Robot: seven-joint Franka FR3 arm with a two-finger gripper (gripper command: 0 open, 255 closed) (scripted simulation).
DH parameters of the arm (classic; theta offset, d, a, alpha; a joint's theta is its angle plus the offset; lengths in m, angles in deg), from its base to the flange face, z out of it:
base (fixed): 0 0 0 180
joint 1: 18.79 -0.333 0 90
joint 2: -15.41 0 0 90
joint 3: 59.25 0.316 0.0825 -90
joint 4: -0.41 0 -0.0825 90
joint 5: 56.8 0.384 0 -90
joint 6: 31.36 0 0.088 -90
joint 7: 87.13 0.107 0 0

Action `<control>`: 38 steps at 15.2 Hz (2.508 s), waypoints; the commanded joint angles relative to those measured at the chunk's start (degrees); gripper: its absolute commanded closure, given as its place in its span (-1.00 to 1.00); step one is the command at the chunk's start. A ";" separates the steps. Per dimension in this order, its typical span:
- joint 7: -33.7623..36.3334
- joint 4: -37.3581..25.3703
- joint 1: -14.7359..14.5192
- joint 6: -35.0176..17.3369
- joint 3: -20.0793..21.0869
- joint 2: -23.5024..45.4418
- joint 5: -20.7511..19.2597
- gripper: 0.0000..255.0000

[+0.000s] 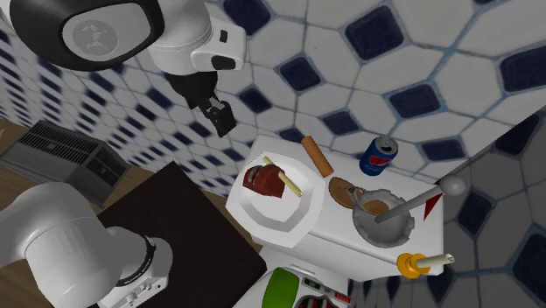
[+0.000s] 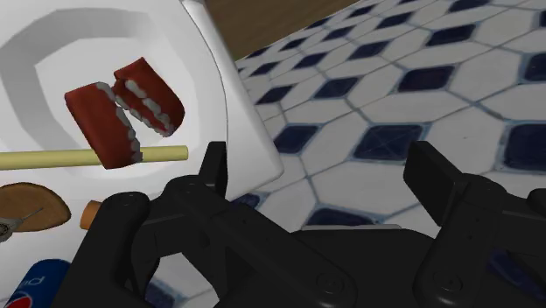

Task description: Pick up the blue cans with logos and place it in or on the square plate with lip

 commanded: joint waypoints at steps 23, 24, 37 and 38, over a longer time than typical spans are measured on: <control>-22.99 -30.99 3.30 -13.33 -15.60 43.63 3.37 -1.00; -24.06 -33.29 3.71 -13.20 -15.97 45.90 4.23 -1.00; -30.95 -56.51 12.10 -11.17 -13.90 67.62 11.12 -1.00; -30.77 -55.93 12.79 -11.93 -12.90 67.65 10.75 -1.00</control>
